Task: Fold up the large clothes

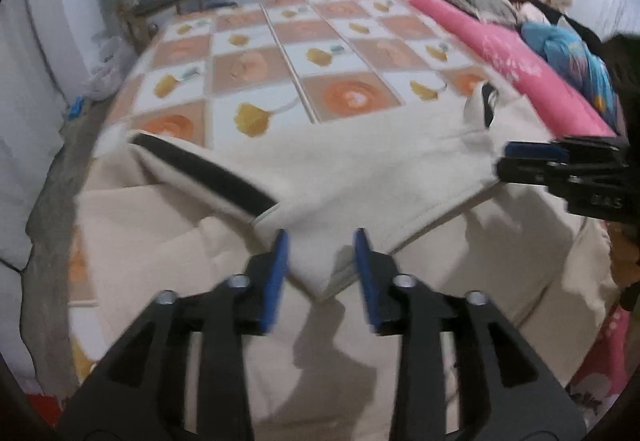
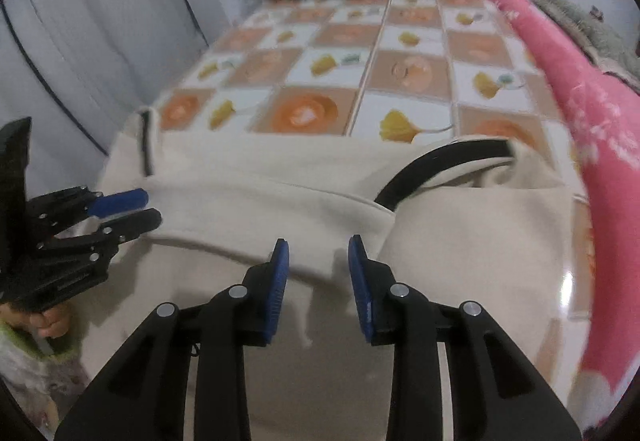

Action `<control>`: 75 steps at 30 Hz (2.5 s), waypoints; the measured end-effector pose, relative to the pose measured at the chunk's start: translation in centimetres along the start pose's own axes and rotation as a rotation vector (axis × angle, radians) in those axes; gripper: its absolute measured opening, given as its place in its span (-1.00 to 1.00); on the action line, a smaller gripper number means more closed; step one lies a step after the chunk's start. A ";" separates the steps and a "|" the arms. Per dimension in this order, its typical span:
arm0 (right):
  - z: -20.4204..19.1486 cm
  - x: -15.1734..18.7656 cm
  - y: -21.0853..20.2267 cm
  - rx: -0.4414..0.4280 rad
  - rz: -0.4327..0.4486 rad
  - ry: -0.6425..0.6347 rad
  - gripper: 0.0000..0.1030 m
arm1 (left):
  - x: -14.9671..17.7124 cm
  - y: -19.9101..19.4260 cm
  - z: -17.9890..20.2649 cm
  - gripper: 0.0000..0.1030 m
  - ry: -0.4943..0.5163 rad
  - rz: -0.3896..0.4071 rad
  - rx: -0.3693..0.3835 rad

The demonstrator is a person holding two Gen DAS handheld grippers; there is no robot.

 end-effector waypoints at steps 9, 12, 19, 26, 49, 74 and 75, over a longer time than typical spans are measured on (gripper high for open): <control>-0.8 8.1 -5.8 -0.013 0.086 0.048 0.42 | 6.4 -10.9 0.7 0.52 -0.025 0.029 -0.030; -1.8 10.9 -5.9 -0.015 0.094 0.078 0.50 | 9.1 -12.5 1.6 0.65 -0.041 0.045 -0.034; -2.8 15.1 -2.8 0.081 0.044 0.136 0.60 | 14.0 -9.9 3.0 0.69 -0.073 -0.031 -0.086; -2.9 15.6 -1.4 0.195 0.032 0.100 0.87 | 15.4 -9.5 3.0 0.84 -0.104 -0.031 -0.124; -2.4 15.4 -1.4 0.166 0.068 0.096 0.87 | 15.1 -7.0 2.4 0.86 -0.110 0.048 -0.152; -2.5 15.2 -1.1 0.180 0.060 0.065 0.87 | 18.6 -8.1 -10.4 -0.20 -0.427 0.075 -0.035; -2.5 15.2 -1.1 0.180 0.060 0.065 0.87 | 18.6 -8.2 -10.3 -0.22 -0.434 0.091 0.011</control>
Point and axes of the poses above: each gripper's, at about its wrist camera, not at the fingertips, and y roughly the way its jaws point, z to its right, x to its underside, the point moved 8 cm from there along y, roughly the way its jaws point, and after that the axes turned 8 degrees about -z, right-handed, at the moved point
